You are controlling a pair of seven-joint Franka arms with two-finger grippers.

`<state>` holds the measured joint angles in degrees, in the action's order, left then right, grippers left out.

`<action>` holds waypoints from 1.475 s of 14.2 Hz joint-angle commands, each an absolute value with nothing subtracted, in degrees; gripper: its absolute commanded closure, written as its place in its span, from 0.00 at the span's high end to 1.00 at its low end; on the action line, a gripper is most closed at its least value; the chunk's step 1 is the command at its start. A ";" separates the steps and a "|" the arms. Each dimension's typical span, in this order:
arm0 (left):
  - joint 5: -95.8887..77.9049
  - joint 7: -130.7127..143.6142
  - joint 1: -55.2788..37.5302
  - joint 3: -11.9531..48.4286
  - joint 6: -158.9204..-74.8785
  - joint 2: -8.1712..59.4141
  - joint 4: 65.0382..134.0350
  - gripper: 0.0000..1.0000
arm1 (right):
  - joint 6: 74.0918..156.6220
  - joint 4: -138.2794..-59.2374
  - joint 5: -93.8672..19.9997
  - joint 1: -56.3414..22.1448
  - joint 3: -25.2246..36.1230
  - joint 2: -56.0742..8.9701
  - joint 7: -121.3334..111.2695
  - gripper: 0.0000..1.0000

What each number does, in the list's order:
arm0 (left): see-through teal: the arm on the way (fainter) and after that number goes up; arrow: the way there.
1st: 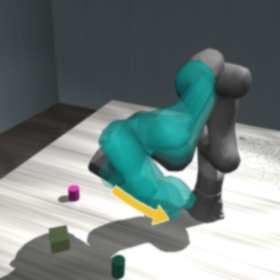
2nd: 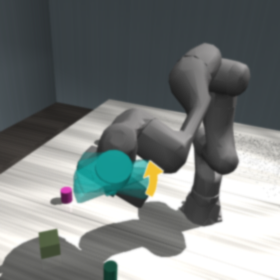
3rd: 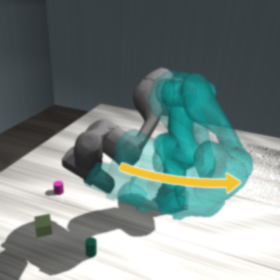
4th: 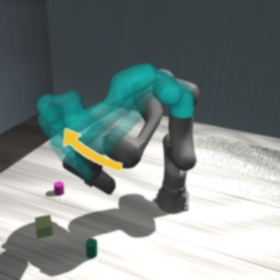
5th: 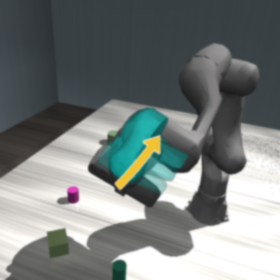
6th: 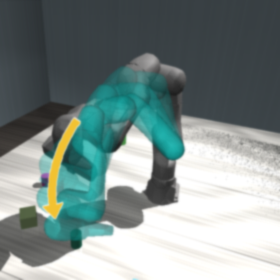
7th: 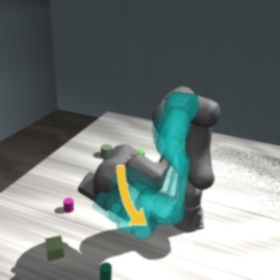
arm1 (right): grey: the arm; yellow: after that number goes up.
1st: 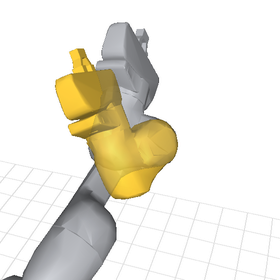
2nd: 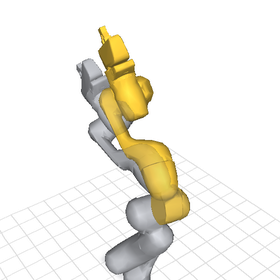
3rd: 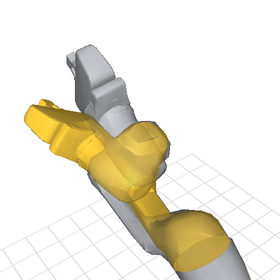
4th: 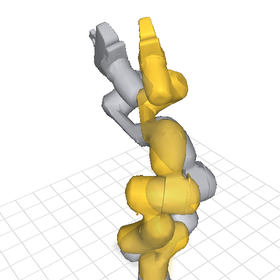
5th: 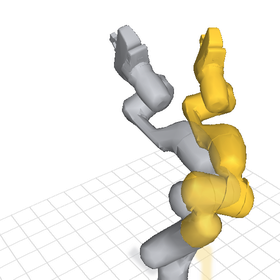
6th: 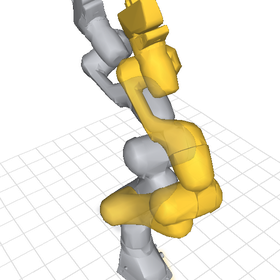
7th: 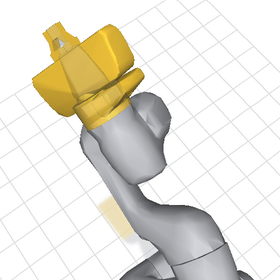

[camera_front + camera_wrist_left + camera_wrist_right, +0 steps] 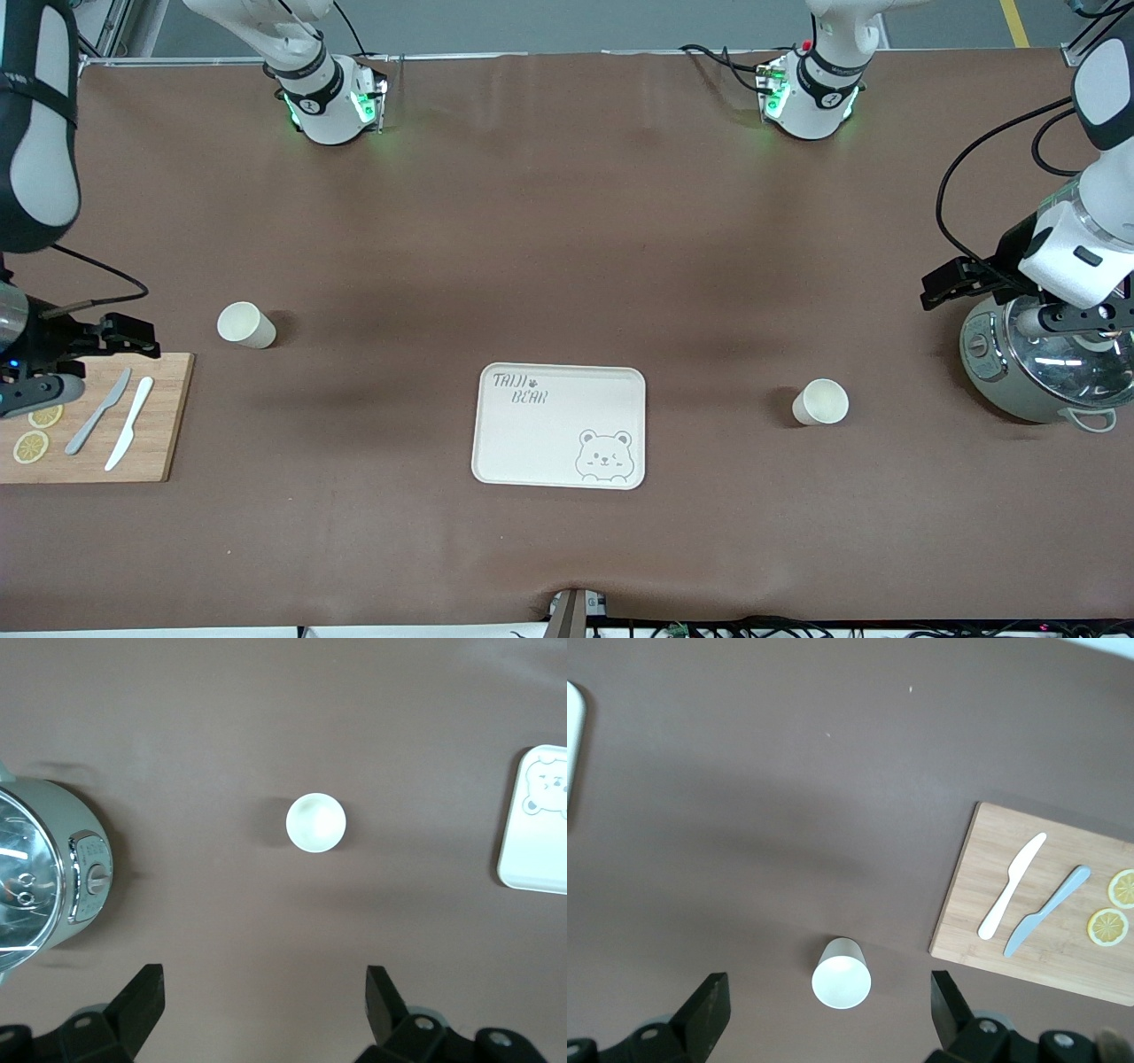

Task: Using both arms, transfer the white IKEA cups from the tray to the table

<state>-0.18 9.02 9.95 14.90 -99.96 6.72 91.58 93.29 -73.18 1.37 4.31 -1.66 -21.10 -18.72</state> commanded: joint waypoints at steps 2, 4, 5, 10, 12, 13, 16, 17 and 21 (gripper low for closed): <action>-1.23 7.91 10.11 15.20 -100.72 7.12 90.00 1.00 | 87.38 -73.91 0.35 2.29 -1.58 -15.04 -13.30 1.00; -1.23 7.56 10.28 15.12 -100.90 7.21 89.91 1.00 | 85.00 -74.27 0.44 0.88 -1.49 -12.67 -12.66 1.00; -1.32 6.60 10.37 15.12 -100.90 7.21 89.91 1.00 | 83.86 -74.35 0.27 0.97 -1.49 -11.61 -12.57 1.00; -1.49 4.83 10.46 15.03 -100.90 7.21 89.91 1.00 | 80.34 -78.04 -1.32 0.62 -1.58 -4.06 -12.57 1.00; -1.41 4.92 10.37 15.03 -100.90 7.21 89.91 1.00 | 81.03 -81.89 -1.23 0.17 -1.32 -1.86 -12.57 1.00; -1.41 4.92 10.37 15.03 -100.90 7.21 89.91 1.00 | 81.73 -84.09 -1.23 0.44 -1.14 -0.89 -12.57 1.00; -1.41 4.92 10.37 15.03 -100.90 7.21 89.91 1.00 | 83.14 -87.97 -1.41 0.97 -1.05 0.52 -12.57 1.00; -1.41 4.92 10.46 15.03 -100.90 7.21 89.91 1.00 | 83.58 -88.94 -1.41 0.88 -1.14 0.70 -12.48 1.00; -1.41 4.92 10.46 15.03 -100.90 7.21 89.91 1.00 | 84.55 -92.45 -1.32 1.14 -1.05 2.98 -12.57 1.00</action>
<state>-0.19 5.99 10.00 14.86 -101.01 6.79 90.93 83.10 -88.01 -0.78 0.69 -1.01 -1.01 -13.34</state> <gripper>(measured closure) 0.000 0.000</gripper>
